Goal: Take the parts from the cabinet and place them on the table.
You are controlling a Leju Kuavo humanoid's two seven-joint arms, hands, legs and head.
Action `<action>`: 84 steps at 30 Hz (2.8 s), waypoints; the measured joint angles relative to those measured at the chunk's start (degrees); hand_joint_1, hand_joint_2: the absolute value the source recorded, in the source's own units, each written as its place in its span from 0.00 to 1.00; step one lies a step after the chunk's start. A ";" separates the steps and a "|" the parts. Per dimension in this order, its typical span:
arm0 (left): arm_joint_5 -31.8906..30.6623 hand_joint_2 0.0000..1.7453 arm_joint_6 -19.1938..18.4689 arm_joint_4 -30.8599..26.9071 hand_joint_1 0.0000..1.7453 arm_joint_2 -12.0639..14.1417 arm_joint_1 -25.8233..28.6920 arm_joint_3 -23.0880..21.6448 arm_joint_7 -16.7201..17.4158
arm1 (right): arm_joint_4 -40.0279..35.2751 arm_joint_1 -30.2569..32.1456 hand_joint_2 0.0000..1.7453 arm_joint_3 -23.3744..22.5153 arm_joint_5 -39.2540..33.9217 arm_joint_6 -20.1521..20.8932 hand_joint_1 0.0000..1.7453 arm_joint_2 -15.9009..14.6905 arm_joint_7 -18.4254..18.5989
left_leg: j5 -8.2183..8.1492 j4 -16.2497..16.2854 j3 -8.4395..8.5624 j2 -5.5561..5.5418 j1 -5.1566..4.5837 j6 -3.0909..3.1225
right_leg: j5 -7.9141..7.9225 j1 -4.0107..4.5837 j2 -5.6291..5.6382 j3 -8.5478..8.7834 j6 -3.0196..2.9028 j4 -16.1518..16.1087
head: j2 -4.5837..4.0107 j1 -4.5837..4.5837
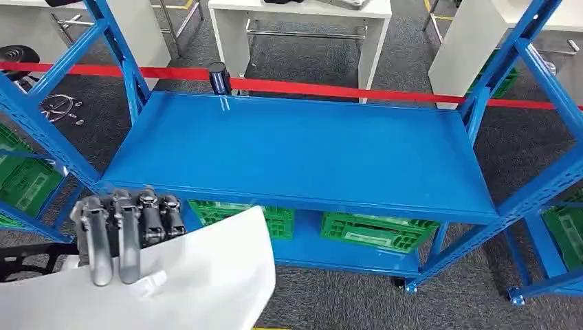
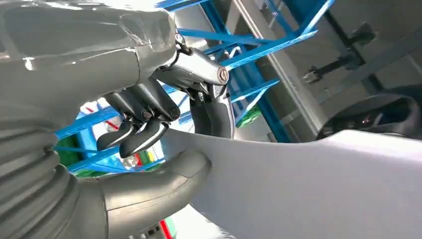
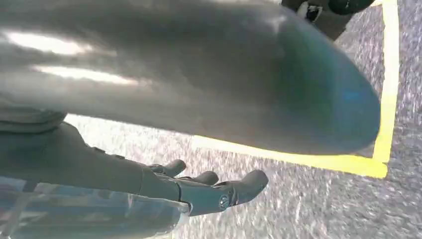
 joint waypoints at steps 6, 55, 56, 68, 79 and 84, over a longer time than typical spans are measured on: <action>-1.31 1.00 2.09 -0.02 1.00 0.13 0.00 0.04 0.07 | 0.00 -0.47 0.00 2.49 -1.28 0.46 0.00 0.15 -0.30 | 2.67 2.97 -5.94 0.07 -0.16 -1.19 | 2.56 -0.02 -0.08 14.52 2.25 -16.04 | 0.00 0.11; -13.73 1.00 10.93 10.69 1.00 0.87 4.48 7.02 -2.93 | 0.52 0.85 0.00 15.03 -8.41 8.61 0.00 -0.88 -15.25 | -6.20 1.98 4.87 -0.37 -0.34 -0.84 | 11.63 0.08 -0.27 5.20 1.11 -15.61 | 0.00 -0.99; -13.88 1.00 10.80 10.69 1.00 0.83 4.26 6.82 -3.14 | 0.61 1.19 0.00 15.21 -8.43 9.18 0.00 -1.07 -15.67 | -4.99 0.89 4.07 -0.22 -0.38 -0.38 | 12.38 0.52 -0.14 5.20 1.56 -16.21 | 0.00 -0.94; -14.19 1.00 9.70 10.25 1.00 0.41 3.09 4.39 -3.96 | 0.74 1.26 0.00 15.25 -10.64 13.73 0.00 -2.87 -15.82 | 2.52 4.05 -6.58 3.34 0.14 -1.01 | 1.82 0.12 -2.86 14.26 2.47 -16.16 | 0.00 -0.37; -14.21 1.00 8.91 10.51 1.00 0.48 1.80 2.08 -3.96 | 0.79 1.34 0.00 15.23 -10.45 14.36 0.00 -2.97 -15.74 | -7.36 19.69 -6.56 0.18 1.17 -3.12 | 8.16 0.06 -0.55 6.81 0.05 -15.10 | 0.00 -0.63; -13.95 1.00 8.65 10.34 1.00 0.46 1.07 1.60 -4.11 | 0.79 1.34 0.00 15.23 -10.34 14.18 0.00 -3.21 -16.26 | -6.99 2.05 5.51 -0.89 0.07 -1.23 | 10.81 -0.16 -0.12 5.46 1.58 -15.55 | 0.00 -0.57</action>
